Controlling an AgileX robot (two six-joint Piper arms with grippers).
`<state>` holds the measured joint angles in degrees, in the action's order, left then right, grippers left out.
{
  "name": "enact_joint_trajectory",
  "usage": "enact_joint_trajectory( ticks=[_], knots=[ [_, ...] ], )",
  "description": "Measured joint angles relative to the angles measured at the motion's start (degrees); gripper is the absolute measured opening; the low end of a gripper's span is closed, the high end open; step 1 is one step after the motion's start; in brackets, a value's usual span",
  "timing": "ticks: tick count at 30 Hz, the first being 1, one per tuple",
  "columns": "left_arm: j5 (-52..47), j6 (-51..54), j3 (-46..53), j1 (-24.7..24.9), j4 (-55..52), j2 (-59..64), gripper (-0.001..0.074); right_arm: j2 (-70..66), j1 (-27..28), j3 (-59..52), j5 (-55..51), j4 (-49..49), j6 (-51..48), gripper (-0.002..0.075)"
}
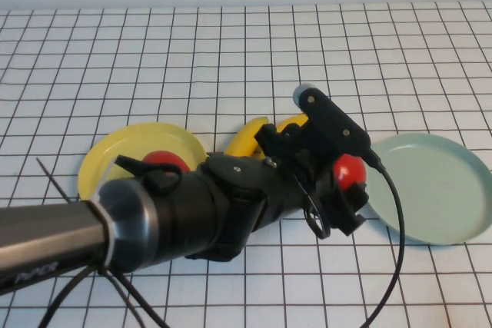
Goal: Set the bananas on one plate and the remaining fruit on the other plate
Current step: Put one type of fruit in the left plate
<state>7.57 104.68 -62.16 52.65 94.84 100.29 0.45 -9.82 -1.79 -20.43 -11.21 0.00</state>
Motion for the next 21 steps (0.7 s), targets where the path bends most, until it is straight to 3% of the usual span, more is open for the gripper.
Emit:
enact_joint_trajectory(
  ticks=[4, 16, 21],
  knots=[
    [7.49, 0.0, 0.0, 0.0, 2.1, -3.54, 0.058, 0.0, 0.0, 0.0, 0.0, 0.0, 0.0, -0.0017],
    [43.16, -2.42, 3.42, 0.0, 6.68, -13.48, 0.058, 0.0, 0.0, 0.0, 0.0, 0.0, 0.0, -0.0017],
    [44.92, -11.82, 8.4, -1.84, 6.68, -13.87, 0.058, 0.0, 0.0, 0.0, 0.0, 0.0, 0.0, -0.0017]
  ],
)
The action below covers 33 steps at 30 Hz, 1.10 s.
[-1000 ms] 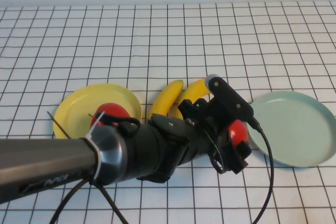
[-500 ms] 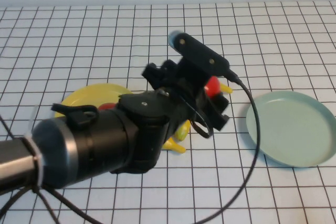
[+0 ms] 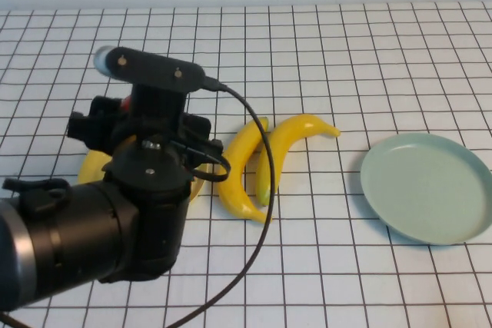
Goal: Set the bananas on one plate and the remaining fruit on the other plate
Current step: Put one type of fruit in the left plate
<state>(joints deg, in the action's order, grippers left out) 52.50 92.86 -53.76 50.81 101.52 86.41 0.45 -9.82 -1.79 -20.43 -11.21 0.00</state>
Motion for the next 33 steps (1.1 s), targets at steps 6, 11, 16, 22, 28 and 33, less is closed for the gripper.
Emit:
enact_joint_trajectory(
  ticks=[6, 11, 16, 22, 28, 33],
  knots=[
    [-5.57, -8.31, 3.47, -5.26, 0.0, 0.0, 0.058, 0.0, 0.0, 0.0, 0.0, 0.0, 0.0, -0.0017],
    [-13.48, -11.81, 3.65, -12.4, 0.0, 0.0, 0.058, 0.0, 0.0, 0.0, 0.0, 0.0, 0.0, -0.0017],
    [-23.02, -14.12, 3.65, -20.28, 0.0, 0.0, 0.058, 0.0, 0.0, 0.0, 0.0, 0.0, 0.0, -0.0017],
    [-28.09, -14.81, 3.65, -24.5, -0.1, 1.16, 0.058, 0.0, 0.0, 0.0, 0.0, 0.0, 0.0, -0.0017],
    [-29.4, -15.22, 3.65, -24.62, -0.21, 4.7, 0.058, 0.0, 0.0, 0.0, 0.0, 0.0, 0.0, -0.0017],
    [-29.51, -14.32, 3.65, -24.62, -0.21, 5.78, 0.0608, 0.0, 0.0, 0.0, 0.0, 0.0, 0.0, -0.0017]
  ],
)
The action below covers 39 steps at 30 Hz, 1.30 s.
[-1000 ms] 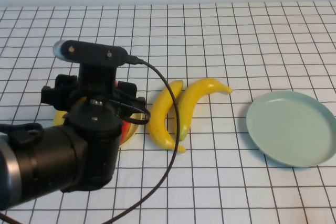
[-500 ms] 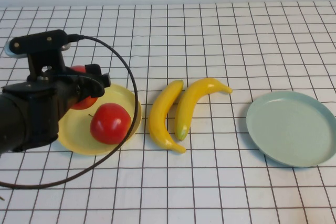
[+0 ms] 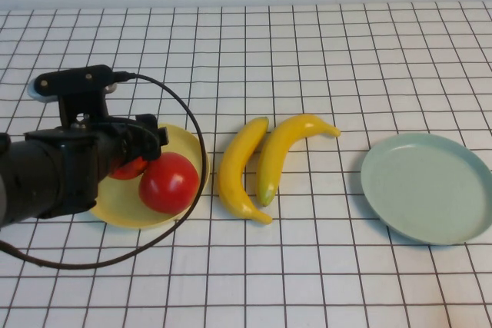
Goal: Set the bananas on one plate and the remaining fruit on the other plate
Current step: Put one type of fruit in the left plate, then put another type of fruit in the right plate
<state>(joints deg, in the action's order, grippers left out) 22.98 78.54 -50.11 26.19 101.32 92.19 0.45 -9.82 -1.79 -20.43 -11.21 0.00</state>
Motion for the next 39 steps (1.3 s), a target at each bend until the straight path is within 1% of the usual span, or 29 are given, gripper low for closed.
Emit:
enact_joint_trajectory(
  ticks=[1, 3, 15, 21, 26, 27, 29, 30, 32, 33, 34, 35, 37, 39],
  knots=[
    [0.0, 0.41, 0.0, 0.0, 0.0, 0.0, 0.0638, 0.0, 0.0, 0.0, 0.0, 0.0, 0.0, -0.0017],
    [-0.29, 0.76, 0.0, -0.1, 0.0, 0.0, 0.0666, 0.0, 0.0, 0.0, 0.0, 0.0, 0.0, -0.0017],
    [-1.72, 0.97, 0.0, -0.28, 0.0, -0.81, 0.0668, 0.0, 0.0, 0.0, 0.0, 0.0, 0.0, -0.0017],
    [-1.37, 2.62, 0.0, -0.28, 0.0, -7.43, 0.0668, 0.0, 0.0, 0.0, 0.0, 0.0, 0.0, -0.0017],
    [1.4, 8.92, 0.3, -0.28, 0.0, -15.59, 0.0662, 0.0, 0.0, 0.0, 0.0, 0.0, 0.0, -0.0017],
    [1.78, 9.76, 0.82, -0.28, 0.0, -17.6, 0.0638, 0.0, 0.0, 0.0, 0.0, 0.0, 0.0, -0.0017],
    [2.41, 10.48, 1.99, -0.07, 0.0, -21.6, 0.0533, 0.0, 0.0, 0.0, 0.0, 0.0, 0.0, -0.0017],
    [2.4, 10.48, 2.88, 0.17, 0.0, -23.62, 0.044, 0.0, 0.0, 0.0, 0.0, 0.0, 0.0, -0.0017],
    [2.27, 10.22, 5.05, 0.85, 0.0, -27.2, 0.0216, 0.0, 0.0, 0.0, 0.0, 0.0, 0.0, -0.0017],
    [2.13, 9.87, 6.17, 1.15, 0.0, -29.13, 0.0142, 0.0, 0.0, 0.0, 0.0, 0.0, 0.0, -0.0017],
    [2.13, 9.63, 7.2, 1.46, 0.0, -30.98, 0.0094, 0.0, 0.0, 0.0, 0.0, 0.0, 0.0, -0.0017],
    [2.13, 9.49, 7.98, 1.71, 0.0, -32.43, 0.0067, 0.0, 0.0, 0.0, 0.0, 0.0, 0.0, -0.0017],
    [2.84, 9.41, 9.8, 1.9, 0.0, -35.89, 0.003, 0.0, 0.0, 0.0, 0.0, 0.0, 0.0, -0.0017],
    [3.63, 9.41, 11.34, 1.9, 0.0, -38.89, 0.0016, 0.0, 0.0, 0.0, 0.0, 0.0, 0.0, -0.0017]
  ],
)
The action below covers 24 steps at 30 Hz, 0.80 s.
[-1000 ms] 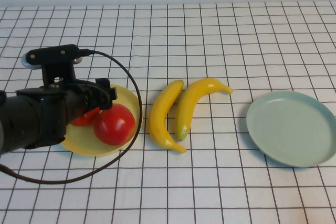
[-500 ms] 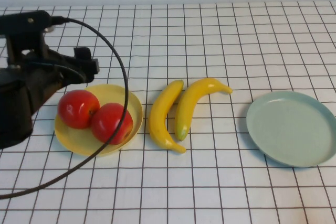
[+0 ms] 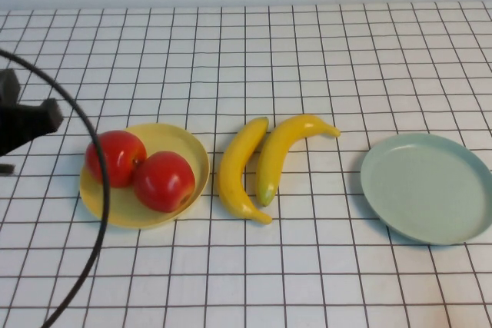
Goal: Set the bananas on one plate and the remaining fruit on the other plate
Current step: Put another type of fruit in the right plate
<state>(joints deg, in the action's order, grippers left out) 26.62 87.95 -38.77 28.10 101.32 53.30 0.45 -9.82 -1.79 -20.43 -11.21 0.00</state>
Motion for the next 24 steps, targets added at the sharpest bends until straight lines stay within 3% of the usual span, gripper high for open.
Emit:
enact_joint_trajectory(
  ticks=[15, 24],
  knots=[
    [0.43, 3.93, 14.94, 0.0, 0.2, -31.94, -0.0001, 0.0, 0.0, 0.0, 0.0, 0.0, 0.0, -0.0017],
    [0.39, 1.59, 24.74, 0.0, 0.2, -43.02, -0.0002, 0.0, 0.0, 0.0, 0.0, 0.0, 0.0, -0.0017]
  ],
)
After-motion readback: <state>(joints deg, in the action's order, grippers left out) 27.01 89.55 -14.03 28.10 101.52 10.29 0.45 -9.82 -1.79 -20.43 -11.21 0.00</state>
